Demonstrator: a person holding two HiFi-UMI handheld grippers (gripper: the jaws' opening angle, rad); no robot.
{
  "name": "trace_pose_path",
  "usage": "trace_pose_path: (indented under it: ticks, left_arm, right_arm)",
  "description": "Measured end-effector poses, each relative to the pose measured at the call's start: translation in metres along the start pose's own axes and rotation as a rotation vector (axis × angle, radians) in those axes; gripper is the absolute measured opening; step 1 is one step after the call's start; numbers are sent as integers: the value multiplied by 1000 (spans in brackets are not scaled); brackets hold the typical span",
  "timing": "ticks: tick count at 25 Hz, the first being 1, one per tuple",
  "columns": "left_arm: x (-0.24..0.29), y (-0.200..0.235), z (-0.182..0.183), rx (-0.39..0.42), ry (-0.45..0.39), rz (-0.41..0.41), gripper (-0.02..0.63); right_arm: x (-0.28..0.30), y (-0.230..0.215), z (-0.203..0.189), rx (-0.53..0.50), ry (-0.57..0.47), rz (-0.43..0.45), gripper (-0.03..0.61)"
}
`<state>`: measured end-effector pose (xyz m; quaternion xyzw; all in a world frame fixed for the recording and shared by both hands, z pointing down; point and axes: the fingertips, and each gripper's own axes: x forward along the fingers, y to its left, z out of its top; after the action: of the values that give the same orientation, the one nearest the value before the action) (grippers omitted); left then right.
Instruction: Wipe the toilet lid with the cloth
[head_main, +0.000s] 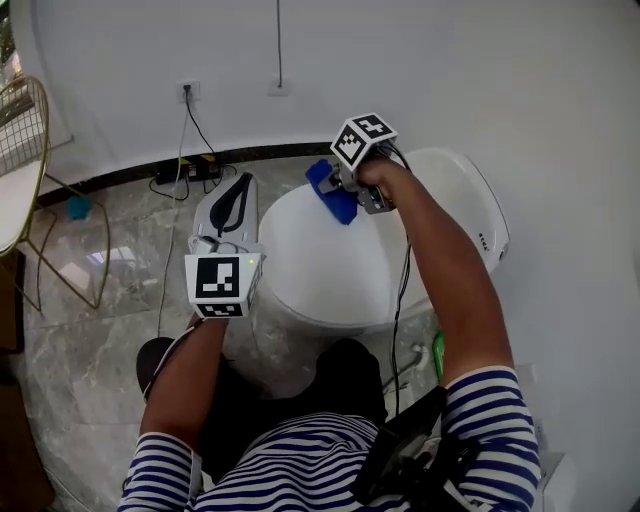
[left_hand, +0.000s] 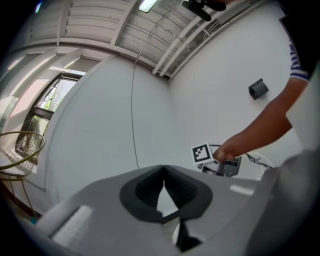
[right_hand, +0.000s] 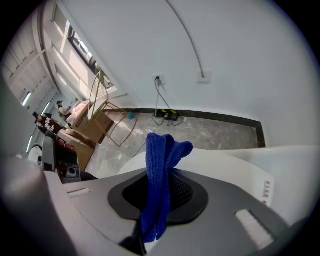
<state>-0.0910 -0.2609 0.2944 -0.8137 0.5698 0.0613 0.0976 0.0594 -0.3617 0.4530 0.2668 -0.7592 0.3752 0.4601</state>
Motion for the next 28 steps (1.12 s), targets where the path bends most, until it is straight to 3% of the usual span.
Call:
trace_pose_path:
  ticks: [6, 14, 19, 28]
  left_arm:
    - [27, -33, -13, -5, 20, -69, 5]
    - [44, -63, -22, -14, 36, -102, 5]
    - [50, -76, -26, -10, 38, -111, 5]
    - [52, -76, -31, -2, 51, -107, 5]
  right_arm:
    - [-70, -100, -57, 167, -59, -120, 61]
    - [-117, -191, -132, 301, -61, -217, 61]
    - [-107, -213, -152, 325, -47, -219, 61]
    - [-88, -212, -150, 303, -10, -214, 61]
